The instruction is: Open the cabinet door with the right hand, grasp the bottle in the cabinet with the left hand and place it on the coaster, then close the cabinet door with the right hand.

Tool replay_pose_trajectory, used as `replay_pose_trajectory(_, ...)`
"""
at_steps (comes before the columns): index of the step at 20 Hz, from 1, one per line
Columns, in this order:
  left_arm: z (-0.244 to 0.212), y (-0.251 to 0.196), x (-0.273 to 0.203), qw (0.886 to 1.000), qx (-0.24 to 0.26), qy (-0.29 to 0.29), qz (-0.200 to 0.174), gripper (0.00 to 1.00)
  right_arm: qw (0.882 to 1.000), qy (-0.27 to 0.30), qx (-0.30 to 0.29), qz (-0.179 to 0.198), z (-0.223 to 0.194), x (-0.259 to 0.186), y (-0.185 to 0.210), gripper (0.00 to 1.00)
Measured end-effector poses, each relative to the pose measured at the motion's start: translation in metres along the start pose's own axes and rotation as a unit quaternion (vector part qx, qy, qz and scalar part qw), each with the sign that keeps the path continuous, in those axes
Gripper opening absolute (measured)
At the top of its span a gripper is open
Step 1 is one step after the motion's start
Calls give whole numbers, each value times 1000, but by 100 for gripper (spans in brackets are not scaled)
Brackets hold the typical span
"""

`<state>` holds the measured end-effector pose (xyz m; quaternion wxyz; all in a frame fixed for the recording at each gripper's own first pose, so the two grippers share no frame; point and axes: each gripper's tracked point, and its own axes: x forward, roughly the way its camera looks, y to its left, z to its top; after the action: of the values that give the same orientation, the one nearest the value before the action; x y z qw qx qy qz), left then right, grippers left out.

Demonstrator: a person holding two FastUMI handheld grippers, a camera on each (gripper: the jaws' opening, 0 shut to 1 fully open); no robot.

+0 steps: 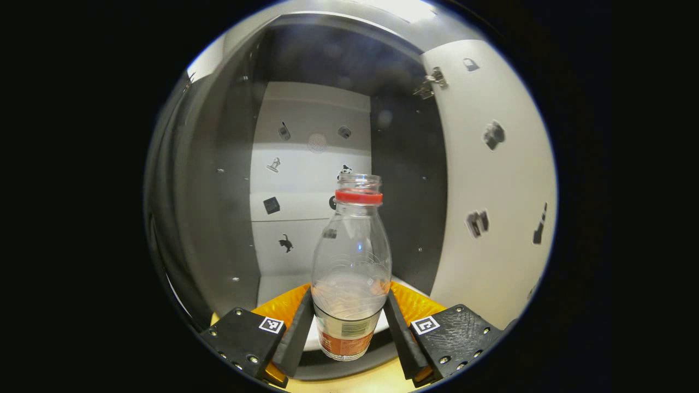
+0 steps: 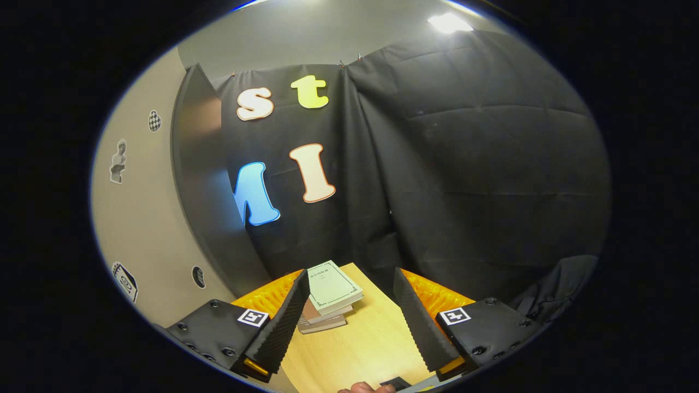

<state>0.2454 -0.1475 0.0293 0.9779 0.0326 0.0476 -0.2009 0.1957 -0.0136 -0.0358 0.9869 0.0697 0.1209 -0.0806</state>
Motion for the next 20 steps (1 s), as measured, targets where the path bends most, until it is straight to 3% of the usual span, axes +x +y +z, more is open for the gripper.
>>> replay_pose_trajectory(5,-35,8,-68,1000,-16,10,7,67,1000,-6,3,-2,-3,-18,8,98)
replay_pose_trajectory(7,-62,18,-90,999,-27,25,23,65,1000,-9,6,-3,-4,-24,12,98)
replay_pose_trajectory(9,-92,25,-109,998,-42,40,35,69,1000,-9,3,-2,-4,-29,15,98)
replay_pose_trajectory(13,-147,44,-144,993,-73,63,64,67,999,-16,-27,-7,-1,-39,17,98)
replay_pose_trajectory(20,-244,63,-181,986,-102,95,96,67,1000,-15,-17,1,-15,-57,32,98)
